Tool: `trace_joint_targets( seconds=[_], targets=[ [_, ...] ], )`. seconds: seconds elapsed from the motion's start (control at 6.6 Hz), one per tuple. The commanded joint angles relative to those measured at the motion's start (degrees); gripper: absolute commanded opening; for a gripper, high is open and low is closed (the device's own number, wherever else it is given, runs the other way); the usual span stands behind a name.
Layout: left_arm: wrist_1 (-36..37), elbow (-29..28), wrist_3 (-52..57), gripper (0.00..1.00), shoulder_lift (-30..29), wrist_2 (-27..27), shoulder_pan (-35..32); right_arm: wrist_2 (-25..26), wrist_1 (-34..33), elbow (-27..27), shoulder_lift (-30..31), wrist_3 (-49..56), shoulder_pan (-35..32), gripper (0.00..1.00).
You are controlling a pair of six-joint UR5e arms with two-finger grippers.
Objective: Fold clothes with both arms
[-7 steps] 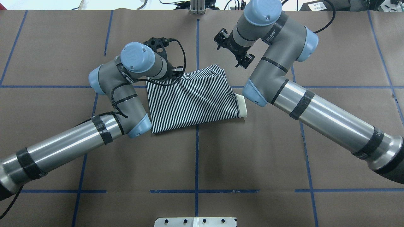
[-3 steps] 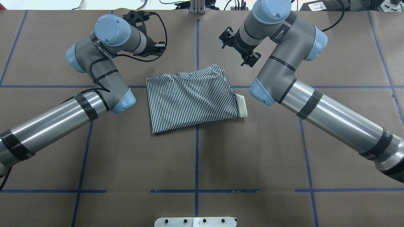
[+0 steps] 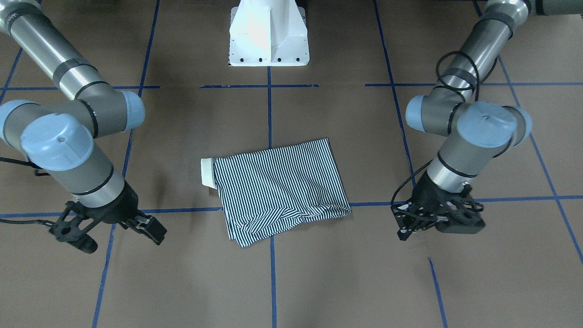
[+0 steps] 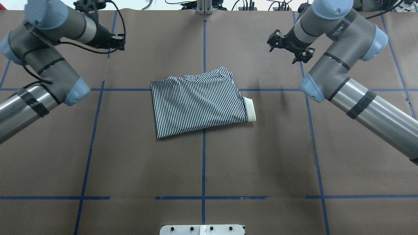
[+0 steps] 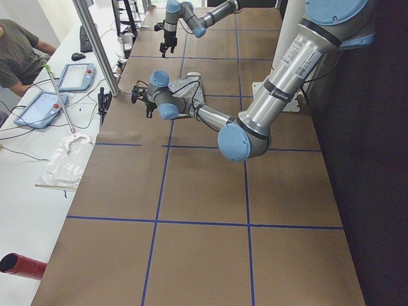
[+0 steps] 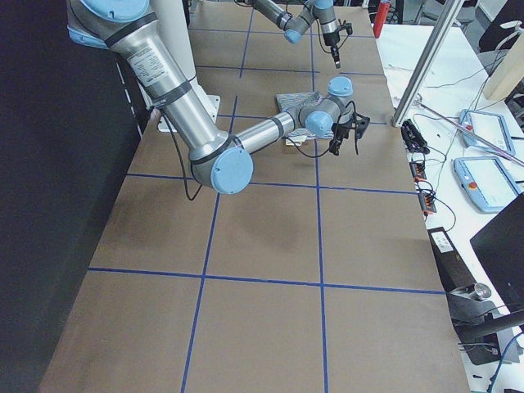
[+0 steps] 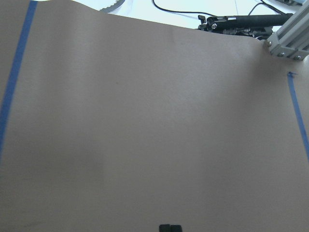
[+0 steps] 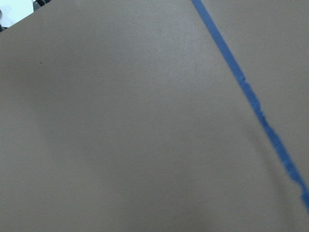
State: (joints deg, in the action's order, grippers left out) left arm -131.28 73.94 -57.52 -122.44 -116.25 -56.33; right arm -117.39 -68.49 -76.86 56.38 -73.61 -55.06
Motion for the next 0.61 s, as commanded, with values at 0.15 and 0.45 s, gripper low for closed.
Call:
trace_joint_targets(
  seconds=[0.15, 0.45],
  targets=[
    [0.94, 1.20, 25.02, 0.00, 9.91, -13.60, -18.04, -9.38, -1.03, 0.75, 11.53, 38.97, -15.45, 1.00],
    [6.52, 2.07, 34.63, 0.00, 11.17, -21.44, -27.83, -17.76, -8.63, 0.14, 15.77, 55.86, -26.96, 1.00]
  ],
)
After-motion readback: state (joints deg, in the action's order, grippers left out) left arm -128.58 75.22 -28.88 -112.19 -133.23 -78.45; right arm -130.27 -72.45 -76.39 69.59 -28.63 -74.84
